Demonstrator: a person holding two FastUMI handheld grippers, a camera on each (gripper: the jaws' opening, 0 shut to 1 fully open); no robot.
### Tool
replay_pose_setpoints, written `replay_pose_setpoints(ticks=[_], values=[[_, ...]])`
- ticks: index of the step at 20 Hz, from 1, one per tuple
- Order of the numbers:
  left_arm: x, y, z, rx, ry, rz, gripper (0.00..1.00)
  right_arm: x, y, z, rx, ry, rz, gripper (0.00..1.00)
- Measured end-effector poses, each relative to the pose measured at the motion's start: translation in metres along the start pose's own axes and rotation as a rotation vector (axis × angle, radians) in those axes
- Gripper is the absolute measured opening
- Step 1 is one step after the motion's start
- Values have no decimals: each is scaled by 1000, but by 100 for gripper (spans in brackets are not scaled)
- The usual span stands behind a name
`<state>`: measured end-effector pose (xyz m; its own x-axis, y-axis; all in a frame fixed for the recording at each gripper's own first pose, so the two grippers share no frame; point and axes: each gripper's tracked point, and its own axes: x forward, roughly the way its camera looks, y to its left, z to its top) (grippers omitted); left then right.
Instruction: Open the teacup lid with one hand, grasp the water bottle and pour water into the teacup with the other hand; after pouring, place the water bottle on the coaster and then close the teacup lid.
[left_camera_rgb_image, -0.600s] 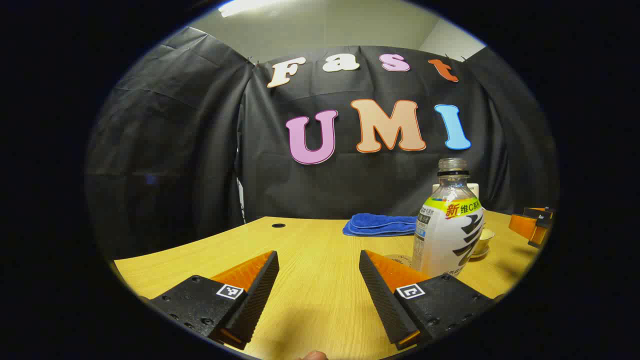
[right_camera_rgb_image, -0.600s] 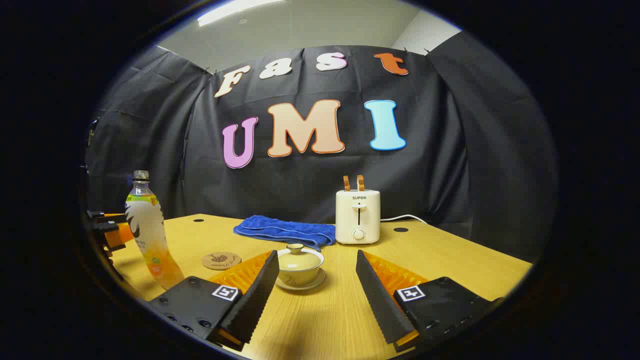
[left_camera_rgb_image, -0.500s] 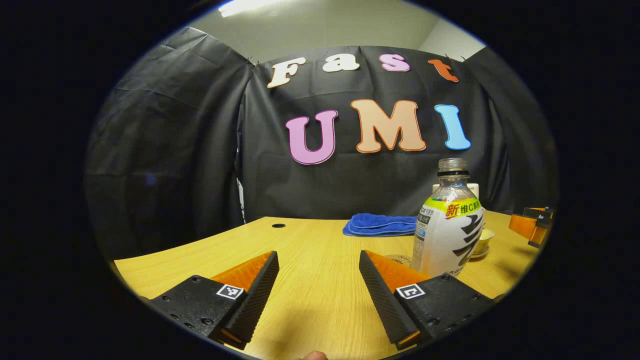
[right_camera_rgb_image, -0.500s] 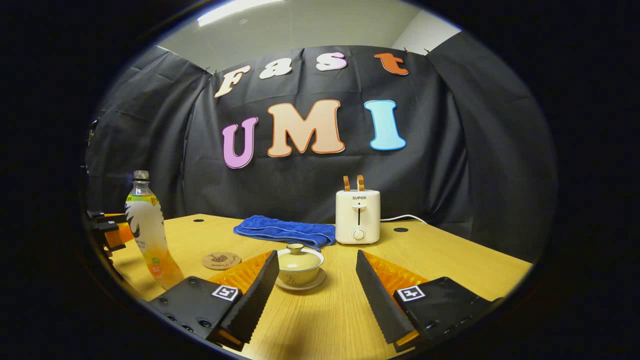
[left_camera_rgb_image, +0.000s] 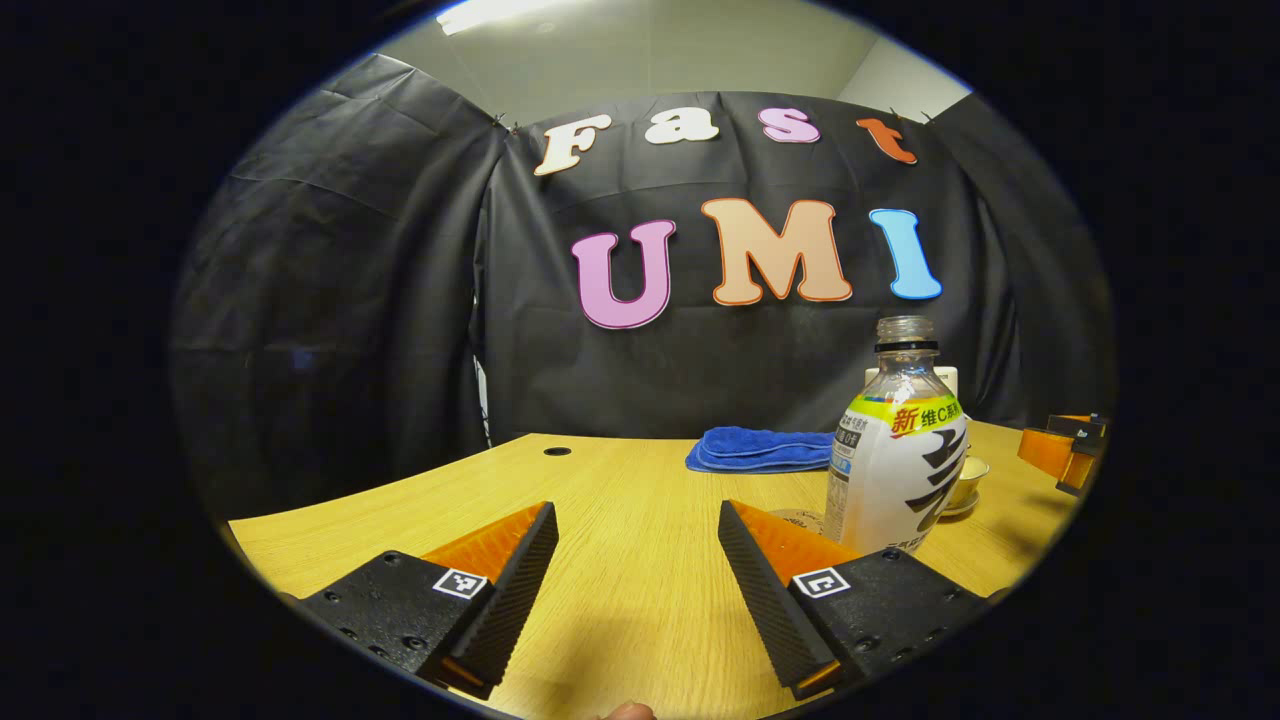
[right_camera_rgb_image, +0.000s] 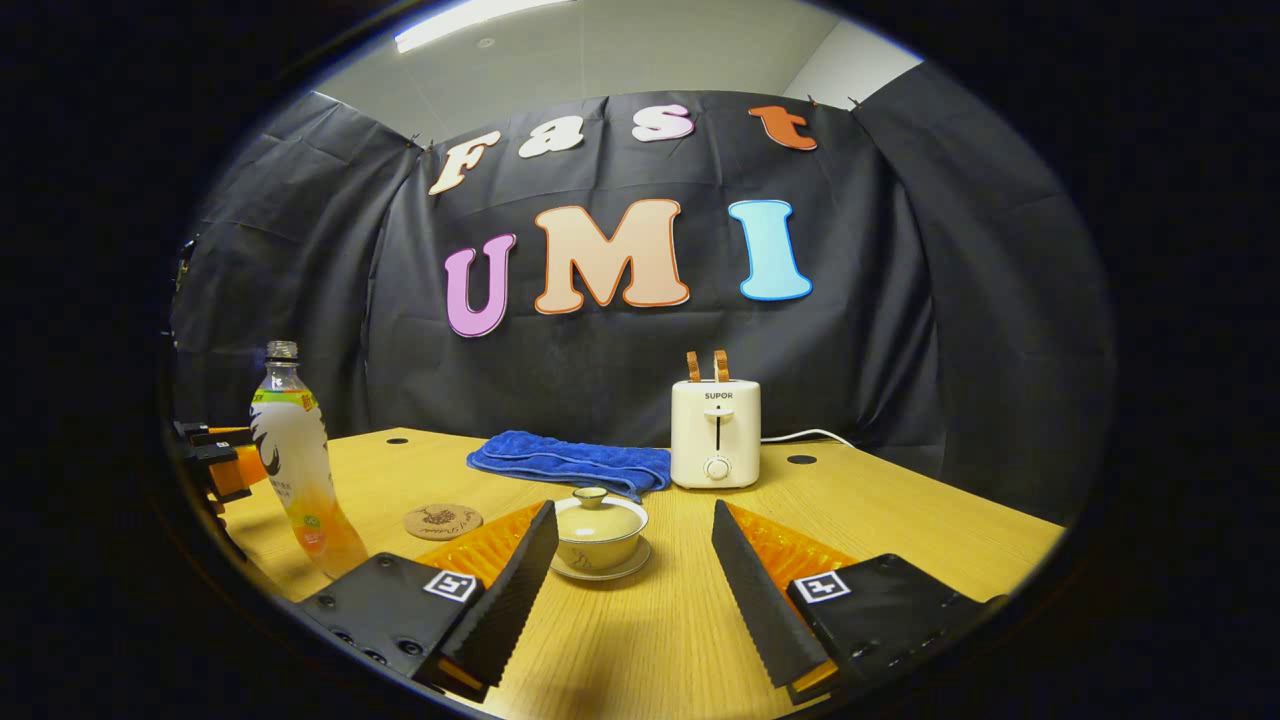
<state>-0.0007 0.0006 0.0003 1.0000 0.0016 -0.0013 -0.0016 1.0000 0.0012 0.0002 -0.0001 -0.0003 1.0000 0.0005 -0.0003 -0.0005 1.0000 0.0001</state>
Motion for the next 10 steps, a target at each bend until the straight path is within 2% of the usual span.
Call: replay_pose_setpoints(ticks=[5, 10], values=[[0, 0, 0, 0, 0, 2, 94, 0, 0, 0, 0, 0, 0, 98], [0, 0, 0, 0, 0, 2, 94, 0, 0, 1, 0, 0, 0, 96]])
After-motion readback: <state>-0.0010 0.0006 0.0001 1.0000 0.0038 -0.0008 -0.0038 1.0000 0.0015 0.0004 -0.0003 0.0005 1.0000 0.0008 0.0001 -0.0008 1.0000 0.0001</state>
